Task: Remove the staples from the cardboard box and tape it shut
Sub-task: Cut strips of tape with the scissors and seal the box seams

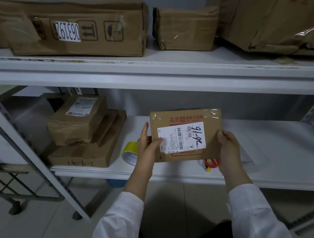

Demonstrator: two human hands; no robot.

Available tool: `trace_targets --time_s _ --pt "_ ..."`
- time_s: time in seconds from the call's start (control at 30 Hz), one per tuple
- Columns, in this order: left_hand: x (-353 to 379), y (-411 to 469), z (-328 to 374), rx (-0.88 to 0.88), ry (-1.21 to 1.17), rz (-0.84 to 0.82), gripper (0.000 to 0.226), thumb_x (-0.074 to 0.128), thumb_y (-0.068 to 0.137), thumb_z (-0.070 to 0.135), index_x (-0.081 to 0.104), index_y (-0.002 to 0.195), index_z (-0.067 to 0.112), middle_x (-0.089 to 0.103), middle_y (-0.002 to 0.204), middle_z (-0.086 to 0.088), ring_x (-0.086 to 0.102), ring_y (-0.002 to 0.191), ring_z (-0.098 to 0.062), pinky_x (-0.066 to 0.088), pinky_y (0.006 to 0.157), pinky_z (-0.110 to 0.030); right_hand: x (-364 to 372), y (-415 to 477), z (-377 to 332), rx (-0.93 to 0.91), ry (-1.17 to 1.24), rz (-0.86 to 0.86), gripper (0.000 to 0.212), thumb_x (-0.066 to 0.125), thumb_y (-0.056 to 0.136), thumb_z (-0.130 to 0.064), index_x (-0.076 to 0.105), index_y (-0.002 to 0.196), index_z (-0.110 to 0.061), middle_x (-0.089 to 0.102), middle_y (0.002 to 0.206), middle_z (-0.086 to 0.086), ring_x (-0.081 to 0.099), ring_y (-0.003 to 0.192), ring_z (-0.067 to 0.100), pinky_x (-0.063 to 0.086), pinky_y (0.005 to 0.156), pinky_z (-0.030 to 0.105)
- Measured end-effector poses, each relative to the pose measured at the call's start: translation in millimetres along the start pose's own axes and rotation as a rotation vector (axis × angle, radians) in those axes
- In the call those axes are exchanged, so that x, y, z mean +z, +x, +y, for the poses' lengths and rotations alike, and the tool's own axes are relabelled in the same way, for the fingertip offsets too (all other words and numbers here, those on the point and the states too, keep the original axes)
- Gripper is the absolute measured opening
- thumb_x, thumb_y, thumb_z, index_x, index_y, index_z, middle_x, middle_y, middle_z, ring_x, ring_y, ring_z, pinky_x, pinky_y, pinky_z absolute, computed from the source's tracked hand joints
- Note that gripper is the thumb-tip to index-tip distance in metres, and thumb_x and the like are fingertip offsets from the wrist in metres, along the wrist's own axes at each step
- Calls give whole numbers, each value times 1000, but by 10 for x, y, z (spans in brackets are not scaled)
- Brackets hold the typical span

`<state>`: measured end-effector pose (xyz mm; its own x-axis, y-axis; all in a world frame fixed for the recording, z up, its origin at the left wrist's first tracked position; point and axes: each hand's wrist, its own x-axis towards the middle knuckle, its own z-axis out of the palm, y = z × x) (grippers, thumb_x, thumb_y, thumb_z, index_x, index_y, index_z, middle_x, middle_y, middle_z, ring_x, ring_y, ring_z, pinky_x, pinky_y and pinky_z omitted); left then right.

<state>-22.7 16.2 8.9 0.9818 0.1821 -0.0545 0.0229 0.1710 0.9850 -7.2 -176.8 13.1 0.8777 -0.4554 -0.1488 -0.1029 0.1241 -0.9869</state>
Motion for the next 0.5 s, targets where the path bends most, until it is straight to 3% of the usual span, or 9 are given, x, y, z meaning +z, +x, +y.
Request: trace_targets --time_s 0.07,0.13,0.23,0.3,0.4,0.5 --pt "20 2 11 -45 3 7 45 60 87 37 38 126 44 57 121 1 57 110 -19 51 93 -40 -2 -22 7 -9 18 6 12 45 98 -34 54 91 -30 59 116 -1 53 113 27 42 99 49" --pt "40 2 32 -74 9 34 34 51 89 44 39 121 37 60 115 -2 60 102 -19 52 90 -39 -4 -46 3 -20 30 15 18 42 97 -43 54 90 -31 62 109 -3 58 107 26 46 96 48" --pt "72 27 64 -113 10 65 39 42 90 54 38 117 26 61 107 -4 61 94 -18 53 86 -40 18 -64 -26 -28 41 16 32 37 91 -60 55 93 -33 62 107 -4 60 101 24 48 94 49" --pt "88 43 78 -112 41 91 42 37 90 57 38 113 22 59 100 -2 60 88 -13 54 83 -36 34 -69 -52 -52 19 16 45 35 89 -64 53 106 -27 61 110 -2 61 98 21 49 90 45" --pt "99 58 74 -111 69 86 37 38 92 54 38 107 20 58 96 -1 58 84 -11 51 73 -29 40 -107 -88 -112 41 -4 37 41 93 -54 45 108 -20 58 95 -9 57 82 8 45 69 27" --pt "84 73 32 -161 -3 91 22 45 94 45 40 96 24 59 95 -2 58 87 -17 50 80 -36 41 -150 -123 -150 65 -54 21 45 96 -39 44 112 -25 55 93 -16 55 82 4 42 62 23"
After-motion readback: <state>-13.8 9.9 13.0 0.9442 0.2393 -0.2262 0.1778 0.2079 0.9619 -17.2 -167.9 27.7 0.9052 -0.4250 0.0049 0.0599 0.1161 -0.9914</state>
